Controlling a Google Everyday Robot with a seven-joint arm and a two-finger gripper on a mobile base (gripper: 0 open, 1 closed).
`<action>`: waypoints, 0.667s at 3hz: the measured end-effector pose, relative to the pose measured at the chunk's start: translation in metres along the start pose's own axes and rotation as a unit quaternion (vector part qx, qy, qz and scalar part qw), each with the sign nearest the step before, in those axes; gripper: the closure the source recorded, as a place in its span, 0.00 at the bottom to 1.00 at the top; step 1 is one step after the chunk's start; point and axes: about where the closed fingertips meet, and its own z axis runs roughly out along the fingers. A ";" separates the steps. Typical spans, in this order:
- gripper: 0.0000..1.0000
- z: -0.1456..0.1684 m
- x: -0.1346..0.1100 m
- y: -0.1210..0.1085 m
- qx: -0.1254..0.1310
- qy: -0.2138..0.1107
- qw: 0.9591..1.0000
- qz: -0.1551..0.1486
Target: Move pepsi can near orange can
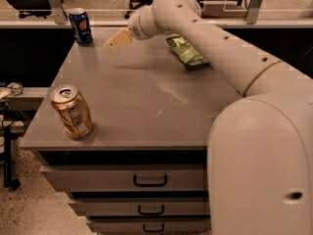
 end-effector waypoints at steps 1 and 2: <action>0.00 0.044 -0.017 0.003 -0.010 -0.034 0.999 0.027; 0.00 0.081 -0.039 0.018 -0.039 -0.052 0.997 0.048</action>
Offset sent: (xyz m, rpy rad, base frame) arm 0.0676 0.1368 0.0035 0.2254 0.0842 0.1135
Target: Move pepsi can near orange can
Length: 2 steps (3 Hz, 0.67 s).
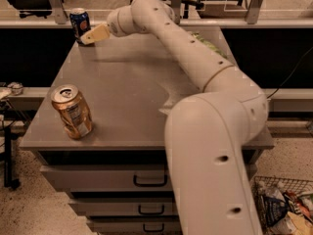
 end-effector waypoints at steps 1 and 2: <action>0.00 0.033 -0.016 0.021 -0.028 0.001 1.000 0.004; 0.00 0.051 -0.023 0.034 -0.031 0.019 0.999 -0.004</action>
Offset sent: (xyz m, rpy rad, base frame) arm 0.0136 0.0871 0.0035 -0.0796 0.0511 0.0531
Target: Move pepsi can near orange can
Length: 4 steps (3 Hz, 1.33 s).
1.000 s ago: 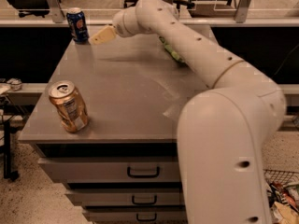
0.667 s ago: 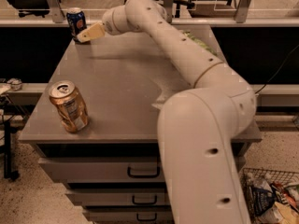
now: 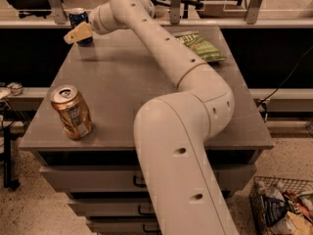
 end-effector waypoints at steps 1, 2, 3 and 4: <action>0.00 0.016 -0.006 0.010 0.000 0.003 1.000 -0.002; 0.00 0.032 -0.009 0.013 0.012 -0.001 1.000 -0.001; 0.15 0.042 -0.011 0.007 0.033 -0.009 0.999 0.001; 0.39 0.045 -0.010 -0.004 0.056 -0.014 0.998 0.004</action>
Offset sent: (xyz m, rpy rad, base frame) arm 0.0179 0.0475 -0.0036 0.0138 -0.0418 -0.0619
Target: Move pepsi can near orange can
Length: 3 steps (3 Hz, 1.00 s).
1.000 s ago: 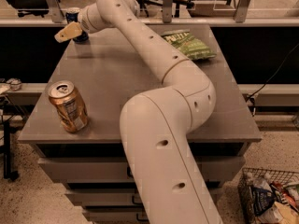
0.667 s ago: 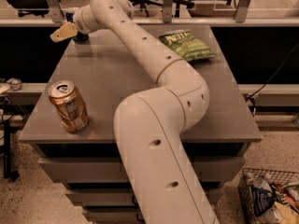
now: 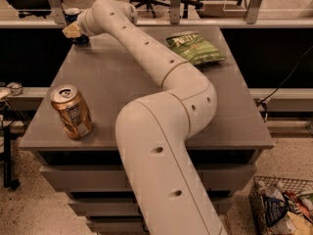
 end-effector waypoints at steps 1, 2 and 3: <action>0.63 -0.002 0.001 -0.011 0.020 -0.005 1.000 0.002; 0.85 -0.017 -0.006 -0.025 0.036 -0.016 0.999 -0.003; 1.00 -0.055 -0.017 -0.040 0.050 -0.032 0.998 0.000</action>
Offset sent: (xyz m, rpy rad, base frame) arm 0.0019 -0.0549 0.0387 0.0257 -0.1007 -0.0966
